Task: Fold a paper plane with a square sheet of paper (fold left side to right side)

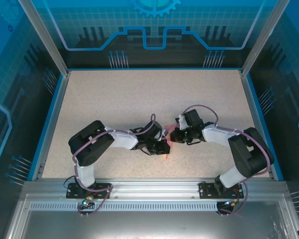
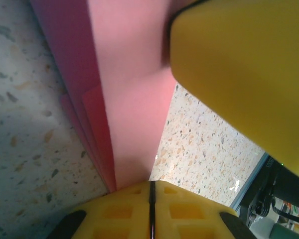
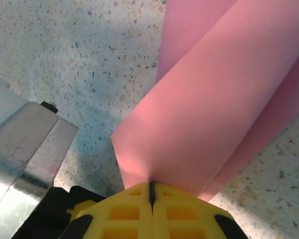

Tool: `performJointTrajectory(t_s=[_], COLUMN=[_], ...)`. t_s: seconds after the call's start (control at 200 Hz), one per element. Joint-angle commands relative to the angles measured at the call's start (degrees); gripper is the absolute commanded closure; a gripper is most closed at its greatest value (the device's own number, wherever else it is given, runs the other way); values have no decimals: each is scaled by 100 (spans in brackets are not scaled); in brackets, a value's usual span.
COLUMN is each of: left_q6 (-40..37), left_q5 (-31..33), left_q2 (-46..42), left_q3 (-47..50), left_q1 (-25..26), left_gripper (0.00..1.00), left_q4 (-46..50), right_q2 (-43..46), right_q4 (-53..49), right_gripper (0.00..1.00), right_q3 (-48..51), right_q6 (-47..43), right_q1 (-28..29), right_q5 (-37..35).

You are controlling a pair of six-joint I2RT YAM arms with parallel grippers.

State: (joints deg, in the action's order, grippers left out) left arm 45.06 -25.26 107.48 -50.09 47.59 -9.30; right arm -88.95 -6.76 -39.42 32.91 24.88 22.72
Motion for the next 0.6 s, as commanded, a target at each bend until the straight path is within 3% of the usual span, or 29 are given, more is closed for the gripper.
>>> performJointTrajectory(t_s=[0.0,0.595], left_q6=[-50,-59], left_q5=[276,269], left_q2=[273,238], left_q3=[104,172], left_q1=[128,131], left_gripper=[90,90], left_q4=[567,603], right_q2=[-136,-629], right_q4=[79,-123], right_gripper=[96,96], right_q3=[-61,-307], right_q6=[-104,-437], right_q1=[87,-68], right_q5=[-138,-663])
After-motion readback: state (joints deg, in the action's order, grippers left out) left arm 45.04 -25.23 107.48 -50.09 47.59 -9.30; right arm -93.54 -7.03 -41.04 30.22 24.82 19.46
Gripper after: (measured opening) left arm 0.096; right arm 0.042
